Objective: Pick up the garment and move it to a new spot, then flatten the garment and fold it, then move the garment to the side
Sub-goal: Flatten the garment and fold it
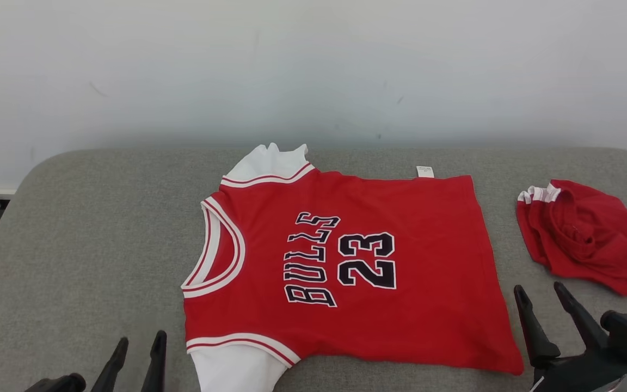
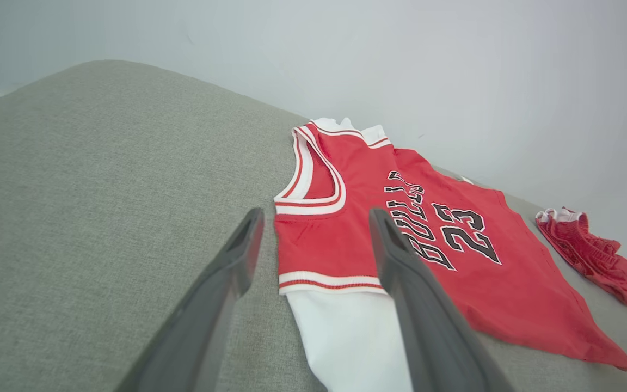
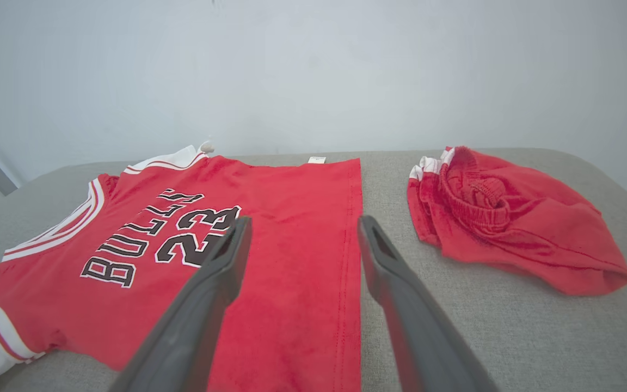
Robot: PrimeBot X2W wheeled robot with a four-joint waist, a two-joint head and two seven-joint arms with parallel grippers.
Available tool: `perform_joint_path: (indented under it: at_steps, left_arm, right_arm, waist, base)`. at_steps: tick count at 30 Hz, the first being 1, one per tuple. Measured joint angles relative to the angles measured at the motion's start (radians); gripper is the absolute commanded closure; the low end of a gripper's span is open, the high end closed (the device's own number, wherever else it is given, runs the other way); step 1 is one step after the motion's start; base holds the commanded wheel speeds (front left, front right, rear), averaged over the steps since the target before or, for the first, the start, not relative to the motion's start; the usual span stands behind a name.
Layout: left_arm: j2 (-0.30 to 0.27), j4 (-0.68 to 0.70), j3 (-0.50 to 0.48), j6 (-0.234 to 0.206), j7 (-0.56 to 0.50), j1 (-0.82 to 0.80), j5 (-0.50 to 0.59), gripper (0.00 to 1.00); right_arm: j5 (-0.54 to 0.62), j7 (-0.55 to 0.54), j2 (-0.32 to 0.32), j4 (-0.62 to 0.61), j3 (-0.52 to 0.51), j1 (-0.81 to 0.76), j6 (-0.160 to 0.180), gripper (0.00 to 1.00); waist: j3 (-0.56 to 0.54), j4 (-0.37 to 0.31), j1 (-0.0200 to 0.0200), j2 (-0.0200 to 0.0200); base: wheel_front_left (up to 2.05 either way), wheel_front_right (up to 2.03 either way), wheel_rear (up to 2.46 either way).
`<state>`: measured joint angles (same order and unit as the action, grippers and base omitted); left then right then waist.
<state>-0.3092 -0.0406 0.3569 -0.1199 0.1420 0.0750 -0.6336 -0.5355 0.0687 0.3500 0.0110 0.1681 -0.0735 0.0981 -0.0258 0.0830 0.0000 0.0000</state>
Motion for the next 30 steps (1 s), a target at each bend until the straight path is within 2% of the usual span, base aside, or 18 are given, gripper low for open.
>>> perform_joint_path:
  at_steps: [11, 24, 30]
  left_arm:
    - [0.004, -0.005, -0.056, -0.003, 0.054, -0.002, 0.058, 0.00]
    - [0.062, -0.028, -0.104, -0.004, 0.070, 0.042, 0.125, 0.00]
    - [0.064, -0.036, -0.120, -0.004, 0.071, 0.042, 0.179, 0.00]
  right_arm:
    - [0.063, 0.129, -0.033, -0.045, -0.049, -0.039, 0.018, 0.00]
    - [0.081, 0.153, -0.078, -0.049, -0.118, -0.113, 0.026, 0.00]
    - [0.102, 0.160, -0.096, -0.053, -0.126, -0.126, 0.026, 0.00]
  waist:
    - [0.008, -0.032, 0.0000, 0.0000]
    - [0.005, -0.055, 0.0000, 0.0000]
    - [0.004, -0.055, 0.0000, 0.0000]
  base:
    - [0.00, 0.00, 0.00]
    - [0.00, 0.00, 0.00]
    - [0.00, 0.00, 0.00]
